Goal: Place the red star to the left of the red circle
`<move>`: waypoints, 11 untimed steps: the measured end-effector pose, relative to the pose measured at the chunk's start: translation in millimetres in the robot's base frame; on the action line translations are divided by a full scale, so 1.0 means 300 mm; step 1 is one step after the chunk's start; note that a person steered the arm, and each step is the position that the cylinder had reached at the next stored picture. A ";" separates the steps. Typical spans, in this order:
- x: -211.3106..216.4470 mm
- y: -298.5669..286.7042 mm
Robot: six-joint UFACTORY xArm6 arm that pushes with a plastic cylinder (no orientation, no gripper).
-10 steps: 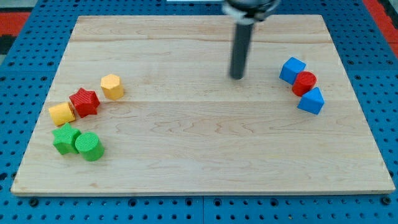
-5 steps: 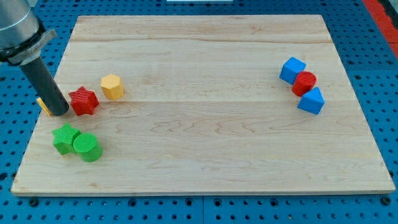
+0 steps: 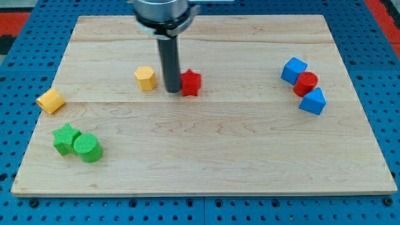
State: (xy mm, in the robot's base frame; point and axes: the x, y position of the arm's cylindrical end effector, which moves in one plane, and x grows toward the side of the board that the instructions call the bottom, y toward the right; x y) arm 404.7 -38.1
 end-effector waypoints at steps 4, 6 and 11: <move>-0.095 0.331; 0.010 0.377; 0.074 0.469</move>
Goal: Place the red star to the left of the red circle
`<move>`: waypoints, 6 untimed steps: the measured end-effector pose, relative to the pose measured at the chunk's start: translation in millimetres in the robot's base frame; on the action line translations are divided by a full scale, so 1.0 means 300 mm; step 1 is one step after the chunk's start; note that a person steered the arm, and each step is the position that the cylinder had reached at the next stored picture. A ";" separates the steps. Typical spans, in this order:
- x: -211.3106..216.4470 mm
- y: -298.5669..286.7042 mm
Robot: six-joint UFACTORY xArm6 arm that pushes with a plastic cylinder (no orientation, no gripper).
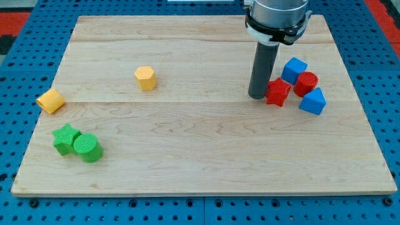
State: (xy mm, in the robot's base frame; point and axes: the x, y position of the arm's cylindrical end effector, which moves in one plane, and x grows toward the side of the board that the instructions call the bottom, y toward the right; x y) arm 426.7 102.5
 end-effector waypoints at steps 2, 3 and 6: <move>0.001 -0.001; 0.002 -0.001; 0.015 -0.001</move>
